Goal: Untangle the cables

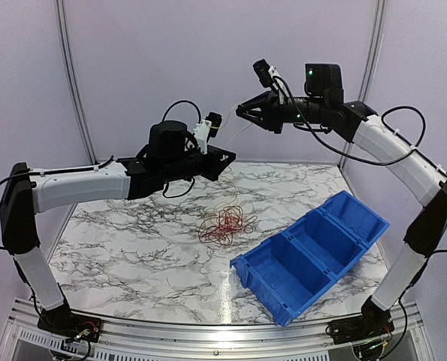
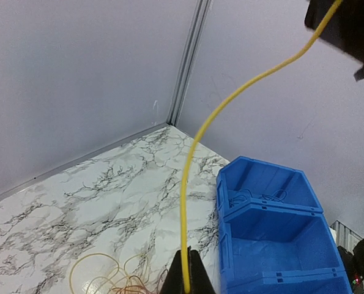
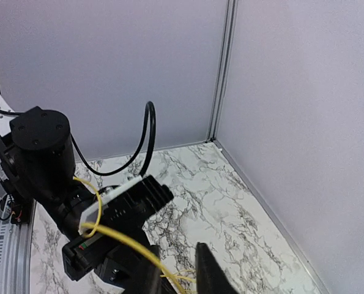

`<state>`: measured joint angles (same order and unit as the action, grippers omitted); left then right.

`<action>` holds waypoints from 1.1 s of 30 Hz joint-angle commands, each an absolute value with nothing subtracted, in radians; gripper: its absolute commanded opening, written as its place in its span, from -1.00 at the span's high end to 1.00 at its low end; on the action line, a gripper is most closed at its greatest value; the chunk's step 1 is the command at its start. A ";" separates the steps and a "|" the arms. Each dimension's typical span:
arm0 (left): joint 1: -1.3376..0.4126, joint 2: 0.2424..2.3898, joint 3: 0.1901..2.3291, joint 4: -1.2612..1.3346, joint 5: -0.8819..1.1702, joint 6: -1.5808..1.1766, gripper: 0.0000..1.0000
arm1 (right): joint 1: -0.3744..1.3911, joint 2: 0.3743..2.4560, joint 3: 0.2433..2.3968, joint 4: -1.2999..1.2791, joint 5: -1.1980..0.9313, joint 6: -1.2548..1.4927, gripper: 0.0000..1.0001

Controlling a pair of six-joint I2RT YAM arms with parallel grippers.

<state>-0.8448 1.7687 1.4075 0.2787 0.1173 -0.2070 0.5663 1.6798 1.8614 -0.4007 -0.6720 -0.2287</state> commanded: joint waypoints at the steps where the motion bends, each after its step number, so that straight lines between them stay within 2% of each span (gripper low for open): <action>1: -0.849 1.659 1.390 0.305 0.037 -0.196 1.00 | 0.546 1.668 1.745 -0.325 -0.652 -0.239 0.21; 2: -0.848 1.631 1.381 0.305 0.011 -0.188 1.00 | 0.543 1.670 1.694 -0.301 -0.611 -0.246 0.05; 6: -0.847 1.524 1.328 0.301 -0.108 -0.169 1.00 | 0.560 1.717 1.562 -0.264 -0.433 -0.351 -0.25; 10: -0.847 1.425 1.257 0.302 -0.176 -0.191 1.00 | 0.591 1.855 1.598 -0.374 -0.324 -0.440 -0.32; 15: -0.847 1.347 1.221 0.301 -0.212 -0.178 1.00 | 0.639 1.989 1.620 -0.415 -0.292 -0.441 -0.35; 19: -0.848 1.313 1.268 0.284 -0.218 -0.148 1.00 | 0.673 2.097 1.707 -0.495 -0.257 -0.446 -0.32; 23: -0.848 1.325 1.385 0.240 -0.205 -0.099 1.00 | 0.684 2.183 1.788 -0.551 -0.231 -0.436 -0.16; 29: -0.847 1.397 1.709 0.124 -0.195 -0.036 1.00 | 0.683 2.258 1.840 -0.591 -0.179 -0.427 0.11; 33: -0.848 1.430 1.909 0.078 -0.184 -0.019 1.00 | 0.683 2.283 1.860 -0.609 -0.179 -0.420 0.21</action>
